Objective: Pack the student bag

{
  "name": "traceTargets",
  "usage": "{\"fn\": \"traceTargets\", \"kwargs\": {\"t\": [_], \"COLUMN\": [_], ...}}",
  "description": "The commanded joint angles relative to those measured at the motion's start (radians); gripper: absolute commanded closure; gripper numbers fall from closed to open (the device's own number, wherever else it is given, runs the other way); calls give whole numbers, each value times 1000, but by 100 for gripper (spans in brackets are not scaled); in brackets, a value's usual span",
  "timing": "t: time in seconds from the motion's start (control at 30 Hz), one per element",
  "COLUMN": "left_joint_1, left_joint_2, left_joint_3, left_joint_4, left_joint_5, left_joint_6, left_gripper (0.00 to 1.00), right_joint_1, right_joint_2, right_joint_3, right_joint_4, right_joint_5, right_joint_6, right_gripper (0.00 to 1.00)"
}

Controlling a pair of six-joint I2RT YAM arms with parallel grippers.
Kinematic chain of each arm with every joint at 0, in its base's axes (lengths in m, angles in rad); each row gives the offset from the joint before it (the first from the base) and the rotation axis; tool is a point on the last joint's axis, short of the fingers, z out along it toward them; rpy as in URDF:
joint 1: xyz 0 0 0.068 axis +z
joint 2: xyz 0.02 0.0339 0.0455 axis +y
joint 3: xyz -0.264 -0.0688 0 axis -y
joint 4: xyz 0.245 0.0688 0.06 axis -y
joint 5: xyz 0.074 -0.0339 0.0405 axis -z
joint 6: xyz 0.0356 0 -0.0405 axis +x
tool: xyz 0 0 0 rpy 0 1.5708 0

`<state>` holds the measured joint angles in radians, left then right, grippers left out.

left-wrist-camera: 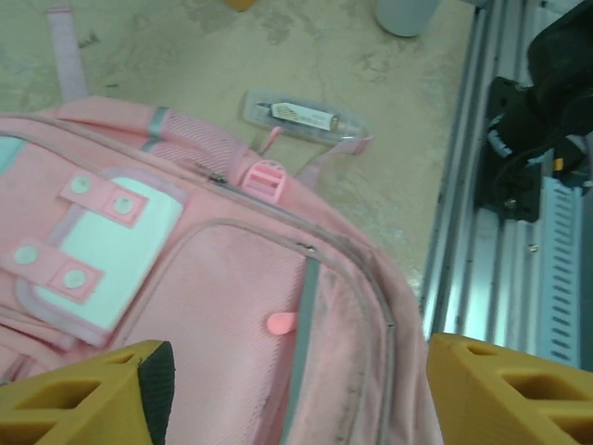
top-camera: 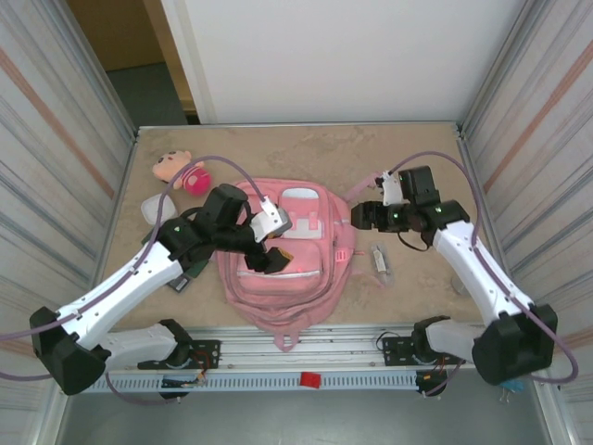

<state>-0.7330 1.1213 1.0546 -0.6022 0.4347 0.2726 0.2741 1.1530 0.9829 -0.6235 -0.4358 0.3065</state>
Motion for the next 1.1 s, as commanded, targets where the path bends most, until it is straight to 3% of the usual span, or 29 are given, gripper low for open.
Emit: {"fn": "traceTargets", "kwargs": {"t": [0.0, 0.23, 0.37, 0.47, 0.63, 0.73, 0.77, 0.9, 1.0, 1.07], "left_joint_1": [-11, -229, -264, -264, -271, -273, -272, -270, -227, -176], "left_joint_2": [-40, 15, 104, 148, 205, 221, 225, 206, 111, 31], "left_joint_3": [-46, -158, -176, -192, -206, -247, -261, -256, -252, -267], "left_joint_4": [-25, 7, 66, 130, 179, 239, 269, 292, 281, 293], "left_joint_5": [-66, -327, -440, -469, -393, -424, -449, -478, -335, -208], "left_joint_6": [123, 311, 296, 287, 283, 276, 270, 249, 238, 231], "left_gripper": [24, 12, 7, 6, 3, 3, 7, 58, 85, 93], "right_joint_1": [3, 54, 72, 76, 80, 80, 80, 80, 67, 41], "right_joint_2": [-80, -208, -233, -234, -227, -221, -218, -205, -179, -124], "right_joint_3": [-84, -236, -268, -276, -286, -288, -288, -284, -274, -249], "right_joint_4": [78, 177, 197, 206, 231, 245, 249, 262, 283, 274], "right_joint_5": [-24, -44, -45, -48, -57, -73, -83, -121, -184, -287], "right_joint_6": [23, -31, -65, -72, -73, -75, -77, -109, -155, -195], "right_gripper": [34, 35, 35, 35, 34, 34, 34, 33, 30, 27]}}
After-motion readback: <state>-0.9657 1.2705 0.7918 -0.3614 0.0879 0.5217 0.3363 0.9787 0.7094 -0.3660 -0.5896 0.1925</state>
